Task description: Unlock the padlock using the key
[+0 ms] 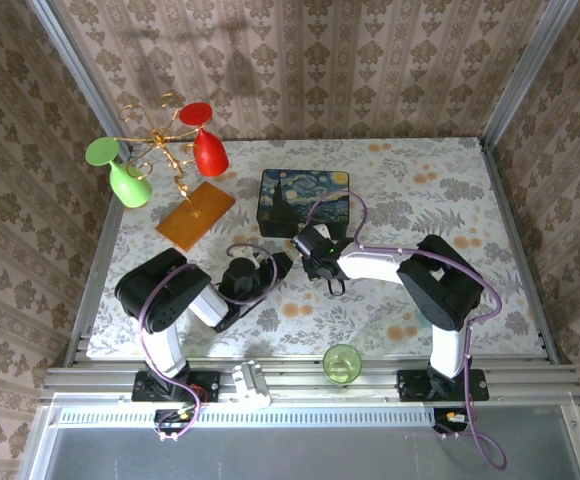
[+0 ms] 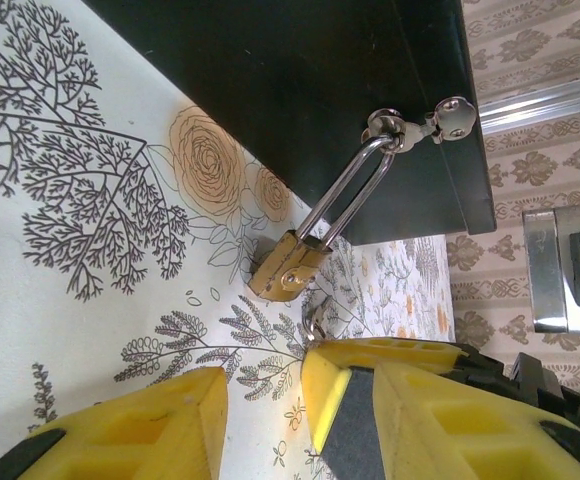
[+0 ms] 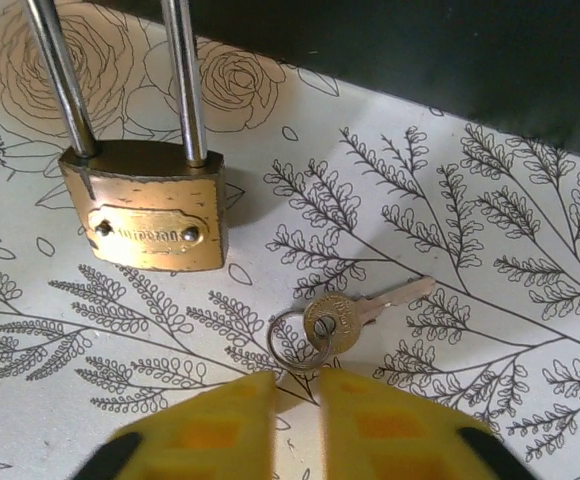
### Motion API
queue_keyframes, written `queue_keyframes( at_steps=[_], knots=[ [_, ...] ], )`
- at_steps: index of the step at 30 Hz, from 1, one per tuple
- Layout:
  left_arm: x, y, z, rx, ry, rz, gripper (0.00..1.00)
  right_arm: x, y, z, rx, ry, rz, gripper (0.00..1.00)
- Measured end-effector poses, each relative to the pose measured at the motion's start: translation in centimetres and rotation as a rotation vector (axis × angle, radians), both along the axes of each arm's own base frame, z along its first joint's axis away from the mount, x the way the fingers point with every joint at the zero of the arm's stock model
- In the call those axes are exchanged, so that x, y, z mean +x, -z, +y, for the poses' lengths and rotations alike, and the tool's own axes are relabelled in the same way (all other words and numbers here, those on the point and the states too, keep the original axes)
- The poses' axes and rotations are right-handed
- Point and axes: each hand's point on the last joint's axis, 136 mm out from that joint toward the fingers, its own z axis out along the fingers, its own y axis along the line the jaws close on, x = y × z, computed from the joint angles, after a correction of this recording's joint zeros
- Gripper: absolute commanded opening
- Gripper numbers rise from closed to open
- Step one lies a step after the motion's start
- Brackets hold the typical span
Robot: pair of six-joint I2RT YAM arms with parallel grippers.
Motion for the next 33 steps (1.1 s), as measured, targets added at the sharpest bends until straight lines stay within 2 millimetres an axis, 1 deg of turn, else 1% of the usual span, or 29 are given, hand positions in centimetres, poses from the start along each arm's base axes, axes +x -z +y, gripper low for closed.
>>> queue_keyframes(
  at_steps=[3,7,8,10,13,14,15,16,17,19,21,25,28,31,33],
  knots=[
    [0.0,0.0,0.0,-0.001,0.002,0.000,0.42,0.1,0.0,0.0,0.000,-0.002,-0.004,0.01],
    [0.0,0.0,0.0,-0.001,0.003,0.000,0.40,-0.4,0.0,-0.4,0.027,-0.004,-0.013,0.00],
    [0.0,-0.1,0.0,-0.002,0.003,-0.001,0.39,-1.0,0.0,-0.8,0.037,-0.004,-0.007,0.00],
    [0.0,-0.2,-0.1,-0.005,0.003,-0.004,0.38,-2.8,0.0,-2.1,0.049,-0.012,0.017,0.00],
    [0.0,-0.8,-0.1,-0.012,0.005,-0.016,0.38,-6.5,0.1,-4.6,0.060,-0.024,0.103,0.00],
    [0.1,-1.1,-0.2,-0.011,0.007,-0.022,0.38,-7.4,0.0,-5.5,0.072,-0.021,0.128,0.03],
    [0.1,-1.5,-0.3,-0.010,0.011,-0.031,0.38,-7.9,0.0,-6.0,0.085,-0.014,0.146,0.10],
    [0.3,-2.0,-0.4,-0.010,0.015,-0.045,0.39,-8.2,0.0,-6.6,0.102,-0.004,0.164,0.24],
    [0.4,-2.6,-0.5,-0.005,0.018,-0.059,0.39,-8.3,-0.1,-6.9,0.118,0.008,0.175,0.36],
    [0.5,-4.0,-0.6,0.008,0.027,-0.094,0.39,-7.7,-0.2,-7.2,0.129,0.030,0.175,0.43],
    [0.5,-5.5,-0.5,0.027,0.035,-0.130,0.40,-6.8,-0.5,-6.5,0.138,0.035,0.169,0.49],
    [0.1,-8.4,0.1,0.082,0.047,-0.203,0.42,-2.7,-2.2,-3.2,0.170,0.040,0.093,0.50],
    [-0.3,-10.0,1.0,0.131,0.044,-0.246,0.43,0.1,-2.9,-1.6,0.196,0.060,0.035,0.49],
    [-0.8,-10.7,2.0,0.185,0.034,-0.270,0.43,1.8,-2.6,-1.1,0.195,0.090,0.018,0.49],
    [-1.0,-10.8,2.5,0.214,0.032,-0.276,0.43,2.8,-2.3,-0.9,0.176,0.104,0.006,0.47]
  ],
)
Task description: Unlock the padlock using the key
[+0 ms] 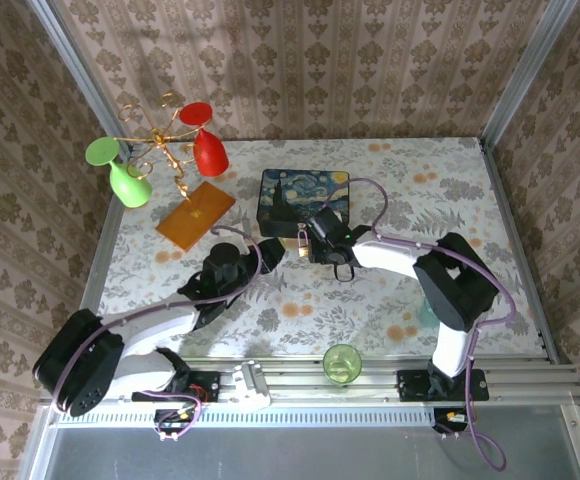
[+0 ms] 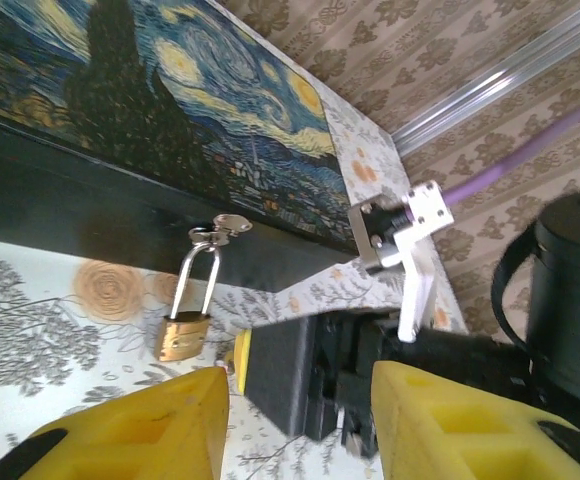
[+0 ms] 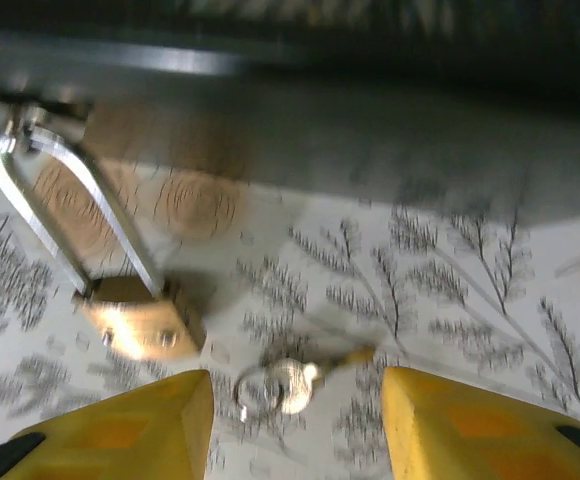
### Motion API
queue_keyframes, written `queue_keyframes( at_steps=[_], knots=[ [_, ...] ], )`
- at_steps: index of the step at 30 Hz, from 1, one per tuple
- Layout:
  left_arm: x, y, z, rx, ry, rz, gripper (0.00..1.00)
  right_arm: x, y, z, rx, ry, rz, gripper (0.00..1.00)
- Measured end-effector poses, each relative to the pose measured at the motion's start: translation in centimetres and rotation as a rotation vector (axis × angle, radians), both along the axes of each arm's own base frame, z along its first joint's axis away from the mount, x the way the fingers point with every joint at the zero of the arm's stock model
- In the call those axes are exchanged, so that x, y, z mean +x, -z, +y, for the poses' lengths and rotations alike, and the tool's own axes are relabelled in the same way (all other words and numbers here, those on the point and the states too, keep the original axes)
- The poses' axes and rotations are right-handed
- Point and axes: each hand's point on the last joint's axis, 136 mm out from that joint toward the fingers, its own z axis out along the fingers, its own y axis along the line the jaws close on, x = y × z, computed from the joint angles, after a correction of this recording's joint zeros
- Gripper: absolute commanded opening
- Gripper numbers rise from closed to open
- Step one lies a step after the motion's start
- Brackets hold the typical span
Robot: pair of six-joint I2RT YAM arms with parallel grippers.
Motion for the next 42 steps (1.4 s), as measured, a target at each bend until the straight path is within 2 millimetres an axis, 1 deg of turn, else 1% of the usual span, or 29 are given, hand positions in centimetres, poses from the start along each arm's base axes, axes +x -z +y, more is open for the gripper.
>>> queue_keyframes(
  at_steps=[3,7,11,15,19,21,24,26,29,34,38,39,42],
  knots=[
    [-0.2,0.5,0.5,0.039,-0.004,0.007,0.43,0.6,0.6,-0.1,-0.041,0.014,-0.001,0.44],
    [-0.4,1.3,0.7,0.070,-0.003,0.024,0.43,0.4,1.1,-0.3,-0.091,0.017,-0.002,0.43],
    [-0.4,1.3,0.7,0.071,-0.003,0.025,0.43,0.1,2.2,-0.2,-0.126,0.007,0.008,0.42],
    [-0.4,1.3,0.7,0.071,-0.003,0.025,0.43,-0.1,2.2,0.3,-0.153,-0.006,-0.009,0.41],
    [-0.4,1.4,0.8,0.073,-0.006,0.026,0.43,-0.3,2.2,0.3,-0.158,-0.013,-0.031,0.34],
    [-0.5,1.4,0.7,0.074,-0.005,0.026,0.43,-1.0,2.3,-0.1,-0.149,-0.013,-0.038,0.32],
    [-0.7,1.5,0.6,0.077,0.000,0.026,0.43,-2.5,2.3,-1.4,-0.152,-0.017,-0.038,0.30],
    [-0.8,1.6,0.5,0.078,0.002,0.027,0.43,-2.9,2.3,-1.8,-0.156,-0.026,-0.039,0.27],
    [-0.8,1.6,0.4,0.076,0.006,0.025,0.43,-2.8,2.3,-1.7,-0.155,-0.039,-0.048,0.22],
    [-1.0,1.9,0.1,0.082,0.013,0.030,0.43,-2.8,2.2,-1.5,-0.170,-0.066,-0.058,0.09],
    [-1.1,1.9,0.0,0.083,0.017,0.030,0.43,-2.8,1.6,-1.7,-0.175,-0.073,-0.077,0.02],
    [-1.1,1.9,0.0,0.083,0.017,0.029,0.43,-2.8,1.7,-1.9,-0.173,-0.072,-0.080,0.00],
    [-1.3,1.9,-0.2,0.085,0.022,0.028,0.43,-3.4,1.7,-2.1,-0.139,-0.078,-0.076,0.00]
  ],
)
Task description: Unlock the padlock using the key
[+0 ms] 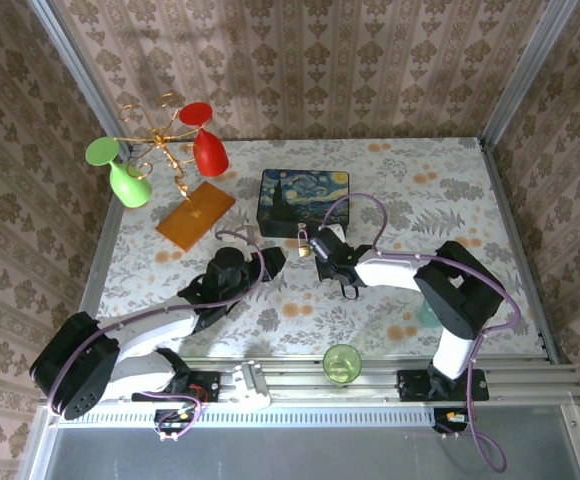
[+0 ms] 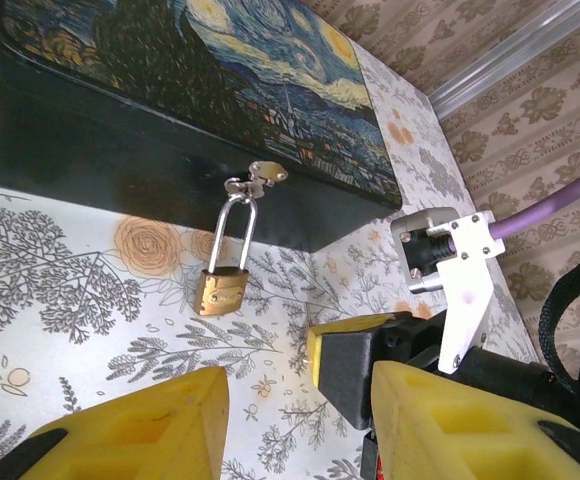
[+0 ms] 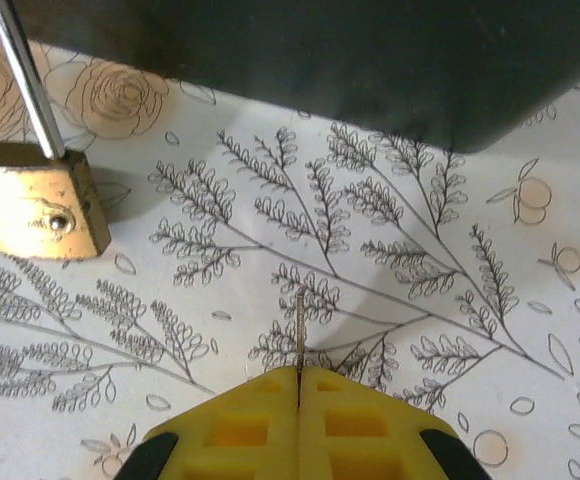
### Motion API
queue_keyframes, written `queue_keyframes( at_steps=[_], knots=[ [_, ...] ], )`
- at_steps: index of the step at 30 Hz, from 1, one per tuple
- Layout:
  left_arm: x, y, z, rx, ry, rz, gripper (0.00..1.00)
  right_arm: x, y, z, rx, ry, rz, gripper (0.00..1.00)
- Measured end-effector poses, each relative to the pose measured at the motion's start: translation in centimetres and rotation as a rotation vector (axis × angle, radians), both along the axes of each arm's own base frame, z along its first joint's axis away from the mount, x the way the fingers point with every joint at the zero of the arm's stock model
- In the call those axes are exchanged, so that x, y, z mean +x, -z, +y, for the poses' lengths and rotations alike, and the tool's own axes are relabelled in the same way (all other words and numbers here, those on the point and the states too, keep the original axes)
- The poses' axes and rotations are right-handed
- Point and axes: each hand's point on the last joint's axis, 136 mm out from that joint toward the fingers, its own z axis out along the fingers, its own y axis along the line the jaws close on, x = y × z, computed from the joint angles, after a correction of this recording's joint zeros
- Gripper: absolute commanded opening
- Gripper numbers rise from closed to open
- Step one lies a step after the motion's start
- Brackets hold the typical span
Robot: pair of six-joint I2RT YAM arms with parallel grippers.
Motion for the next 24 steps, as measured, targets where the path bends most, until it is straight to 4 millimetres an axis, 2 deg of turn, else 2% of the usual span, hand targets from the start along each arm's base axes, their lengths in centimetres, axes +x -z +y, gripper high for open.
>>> queue_keyframes(
  at_steps=[3,6,10,15,17,19,24],
  knots=[
    [-0.1,-0.1,-0.2,0.009,0.014,-0.010,0.43,-1.1,-0.1,-0.1,0.076,-0.024,0.042,0.00],
    [-0.2,-0.1,-0.2,0.019,0.034,-0.022,0.42,-2.4,-0.5,-1.2,0.192,-0.031,0.091,0.00],
    [0.1,-1.0,-0.3,-0.006,0.063,-0.055,0.42,-2.7,-3.0,-2.4,0.369,-0.037,0.111,0.00],
    [0.0,-2.2,-0.9,-0.061,0.106,-0.072,0.44,-3.2,-6.5,-0.9,0.610,-0.152,0.098,0.00],
    [-0.4,-2.7,-1.5,-0.113,0.119,-0.053,0.45,-4.1,-8.3,-0.1,0.720,-0.218,0.084,0.00],
    [-0.9,-3.5,-2.4,-0.167,0.132,-0.034,0.52,-4.9,-10.3,0.8,0.816,-0.282,0.058,0.00],
    [-2.4,-6.8,-4.4,-0.340,0.158,-0.025,0.57,-5.9,-18.1,2.8,1.038,-0.465,-0.086,0.00]
  ],
)
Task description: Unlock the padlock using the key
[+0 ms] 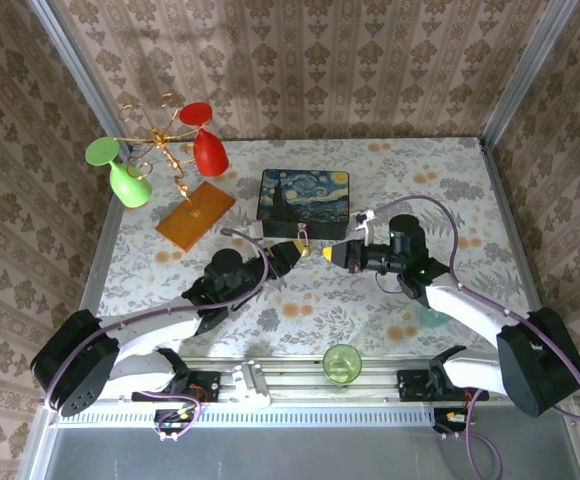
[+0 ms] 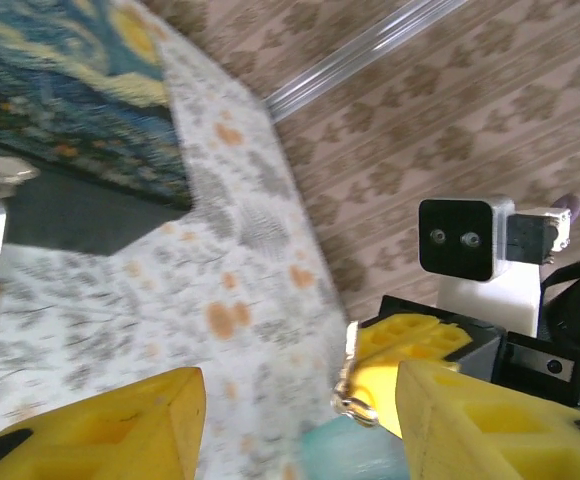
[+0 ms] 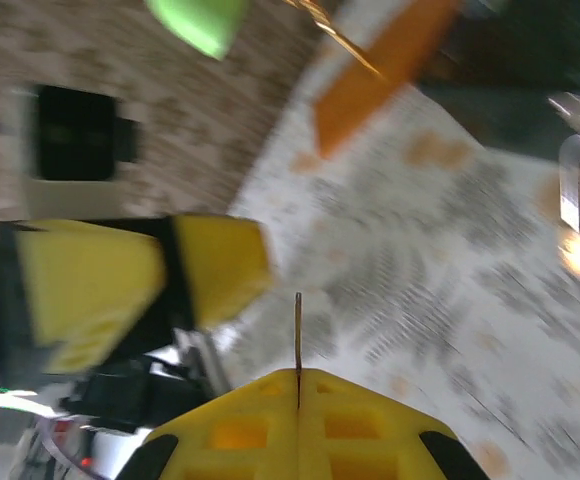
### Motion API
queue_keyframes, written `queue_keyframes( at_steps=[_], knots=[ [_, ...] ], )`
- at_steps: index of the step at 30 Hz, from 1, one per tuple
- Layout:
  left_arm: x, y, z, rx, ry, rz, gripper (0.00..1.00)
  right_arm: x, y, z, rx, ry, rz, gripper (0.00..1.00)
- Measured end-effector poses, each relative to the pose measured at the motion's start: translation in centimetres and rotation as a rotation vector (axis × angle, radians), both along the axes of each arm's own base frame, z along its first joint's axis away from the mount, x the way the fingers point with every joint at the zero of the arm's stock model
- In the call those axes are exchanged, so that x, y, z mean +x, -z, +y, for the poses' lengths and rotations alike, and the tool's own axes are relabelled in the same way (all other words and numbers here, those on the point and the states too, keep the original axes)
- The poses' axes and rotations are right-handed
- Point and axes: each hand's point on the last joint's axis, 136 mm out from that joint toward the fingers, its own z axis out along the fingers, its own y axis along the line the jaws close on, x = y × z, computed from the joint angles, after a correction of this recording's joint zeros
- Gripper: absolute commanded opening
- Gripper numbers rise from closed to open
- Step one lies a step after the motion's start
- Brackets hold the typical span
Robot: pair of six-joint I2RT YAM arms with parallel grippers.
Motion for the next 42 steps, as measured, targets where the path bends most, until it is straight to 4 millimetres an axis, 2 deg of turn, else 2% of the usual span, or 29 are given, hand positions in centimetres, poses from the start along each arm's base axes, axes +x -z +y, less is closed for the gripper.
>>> queue_keyframes(
  at_steps=[2,4,7,10,18,22,30,42],
  knots=[
    [0.1,-1.5,-0.3,-0.056,-0.002,0.000,0.59,-0.6,-2.5,0.3,0.066,-0.036,-0.057,0.00],
    [0.3,-3.5,-0.6,-0.100,0.003,-0.021,0.59,-1.2,-4.0,0.5,0.096,-0.068,-0.093,0.00],
    [0.3,-6.6,-1.2,-0.161,0.023,-0.071,0.56,-1.9,-5.1,0.7,0.114,-0.102,-0.119,0.00],
    [0.1,-8.1,-1.4,-0.190,0.044,-0.106,0.51,-2.6,-5.5,0.9,0.124,-0.128,-0.123,0.00],
    [-1.1,-7.8,-3.1,-0.122,0.137,-0.120,0.46,-3.6,-6.8,0.8,0.139,-0.141,-0.156,0.00],
    [-1.8,-8.0,-3.9,-0.111,0.186,-0.137,0.42,-3.7,-6.7,0.8,0.136,-0.147,-0.146,0.00],
    [-2.2,-7.2,-4.7,-0.098,0.237,-0.134,0.32,-3.8,-6.6,0.8,0.134,-0.148,-0.139,0.00],
    [-2.7,-7.6,-4.8,-0.103,0.262,-0.155,0.00,-3.8,-6.2,0.8,0.127,-0.147,-0.121,0.00]
  ],
)
